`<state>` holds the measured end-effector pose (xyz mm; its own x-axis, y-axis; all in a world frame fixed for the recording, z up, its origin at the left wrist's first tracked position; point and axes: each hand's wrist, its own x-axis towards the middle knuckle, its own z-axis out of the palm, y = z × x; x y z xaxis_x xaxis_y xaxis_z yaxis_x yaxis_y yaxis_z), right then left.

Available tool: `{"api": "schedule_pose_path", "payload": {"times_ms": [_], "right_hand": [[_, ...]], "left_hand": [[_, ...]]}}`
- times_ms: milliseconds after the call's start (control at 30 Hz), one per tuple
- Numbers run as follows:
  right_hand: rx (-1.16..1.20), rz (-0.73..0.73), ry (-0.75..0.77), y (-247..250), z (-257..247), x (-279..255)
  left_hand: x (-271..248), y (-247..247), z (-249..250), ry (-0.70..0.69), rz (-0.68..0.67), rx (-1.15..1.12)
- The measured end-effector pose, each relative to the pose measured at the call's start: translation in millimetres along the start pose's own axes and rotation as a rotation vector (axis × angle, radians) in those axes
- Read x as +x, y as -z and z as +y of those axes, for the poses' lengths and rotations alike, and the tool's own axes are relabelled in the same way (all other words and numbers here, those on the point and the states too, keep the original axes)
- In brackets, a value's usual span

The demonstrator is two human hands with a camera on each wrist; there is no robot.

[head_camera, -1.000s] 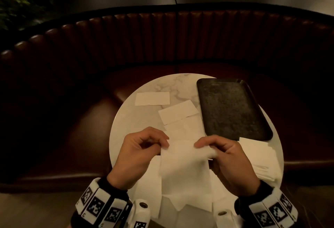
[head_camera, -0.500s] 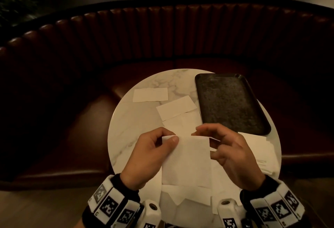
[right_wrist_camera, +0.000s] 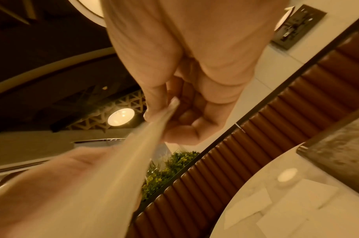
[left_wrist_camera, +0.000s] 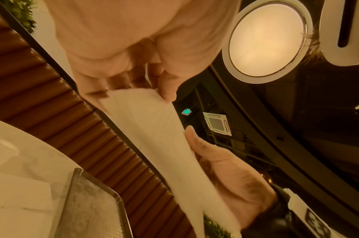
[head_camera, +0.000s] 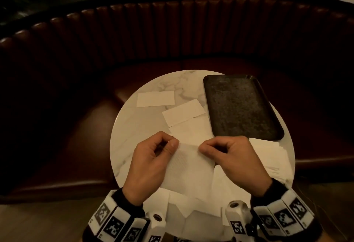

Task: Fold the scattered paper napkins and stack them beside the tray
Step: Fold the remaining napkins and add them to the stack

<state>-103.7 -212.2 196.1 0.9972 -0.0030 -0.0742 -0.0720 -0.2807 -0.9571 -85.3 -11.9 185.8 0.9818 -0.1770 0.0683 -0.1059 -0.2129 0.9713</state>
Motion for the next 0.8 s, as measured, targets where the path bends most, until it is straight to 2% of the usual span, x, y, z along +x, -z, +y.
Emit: {"api": "schedule_pose_path", "payload": {"times_ms": [233, 300, 400, 467, 633, 733, 800], "right_hand": [[0.193, 0.155, -0.09, 9, 21, -9], [0.283, 0.151, -0.133, 6, 31, -10], [0.3, 0.074, -0.196, 9, 47, -10], [0.279, 0.106, -0.228, 23, 64, -5], [-0.073, 0.327, -0.348, 105, 131, 25], [-0.379, 0.363, -0.433, 147, 175, 43], [-0.515, 0.36, -0.484, 158, 196, 54]], "left_hand": [[8, -21, -7, 0.053, 0.019, -0.068], [11, -30, -11, 0.056, 0.011, -0.058], [13, -46, -20, 0.1, -0.051, -0.049], [16, -57, -30, 0.155, -0.102, -0.051], [36, -65, -66, 0.285, -0.112, 0.042], [60, -65, -91, 0.367, -0.124, 0.144], [83, -61, -110, 0.397, -0.122, 0.244]]}}
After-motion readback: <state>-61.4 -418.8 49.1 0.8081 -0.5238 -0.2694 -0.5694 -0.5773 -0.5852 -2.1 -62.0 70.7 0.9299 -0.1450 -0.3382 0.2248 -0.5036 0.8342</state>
